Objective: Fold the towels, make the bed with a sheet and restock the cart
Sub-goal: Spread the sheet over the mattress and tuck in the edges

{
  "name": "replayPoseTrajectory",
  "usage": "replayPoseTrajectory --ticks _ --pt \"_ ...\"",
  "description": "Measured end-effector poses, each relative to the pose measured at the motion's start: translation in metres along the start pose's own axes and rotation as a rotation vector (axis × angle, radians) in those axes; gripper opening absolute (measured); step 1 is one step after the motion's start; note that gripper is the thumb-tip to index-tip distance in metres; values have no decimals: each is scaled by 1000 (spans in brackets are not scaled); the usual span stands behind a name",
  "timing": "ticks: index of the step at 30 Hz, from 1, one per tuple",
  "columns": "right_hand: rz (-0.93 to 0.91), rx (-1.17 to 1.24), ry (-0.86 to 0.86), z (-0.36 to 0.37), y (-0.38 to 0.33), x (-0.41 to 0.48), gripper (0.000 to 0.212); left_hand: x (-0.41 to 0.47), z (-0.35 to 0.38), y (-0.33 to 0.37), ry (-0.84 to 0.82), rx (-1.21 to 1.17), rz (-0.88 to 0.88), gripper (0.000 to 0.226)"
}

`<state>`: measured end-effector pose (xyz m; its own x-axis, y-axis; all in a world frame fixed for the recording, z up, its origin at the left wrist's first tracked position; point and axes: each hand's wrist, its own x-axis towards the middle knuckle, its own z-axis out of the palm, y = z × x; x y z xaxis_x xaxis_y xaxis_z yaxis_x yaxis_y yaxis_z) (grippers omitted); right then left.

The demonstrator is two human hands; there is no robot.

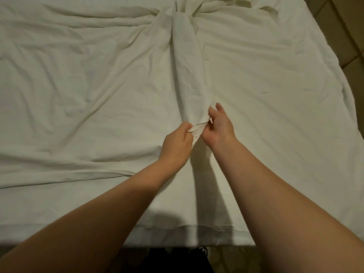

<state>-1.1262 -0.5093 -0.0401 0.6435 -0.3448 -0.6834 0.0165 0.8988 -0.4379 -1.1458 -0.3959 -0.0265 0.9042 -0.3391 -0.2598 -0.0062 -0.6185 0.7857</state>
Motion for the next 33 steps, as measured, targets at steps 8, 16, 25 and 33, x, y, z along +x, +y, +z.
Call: replayPoseTrajectory --ticks 8,16,25,33 --pt "-52 99 73 -18 -44 -17 45 -2 16 -9 -80 156 186 22" --pt "-41 -229 245 -47 -67 -31 79 -18 43 -17 -306 290 349 12" --pt "-218 -175 842 -133 -77 -65 48 -51 71 -33 -390 640 443 30" --pt "-201 -294 827 -166 -43 -72 47 -75 56 -85 -246 806 331 15"
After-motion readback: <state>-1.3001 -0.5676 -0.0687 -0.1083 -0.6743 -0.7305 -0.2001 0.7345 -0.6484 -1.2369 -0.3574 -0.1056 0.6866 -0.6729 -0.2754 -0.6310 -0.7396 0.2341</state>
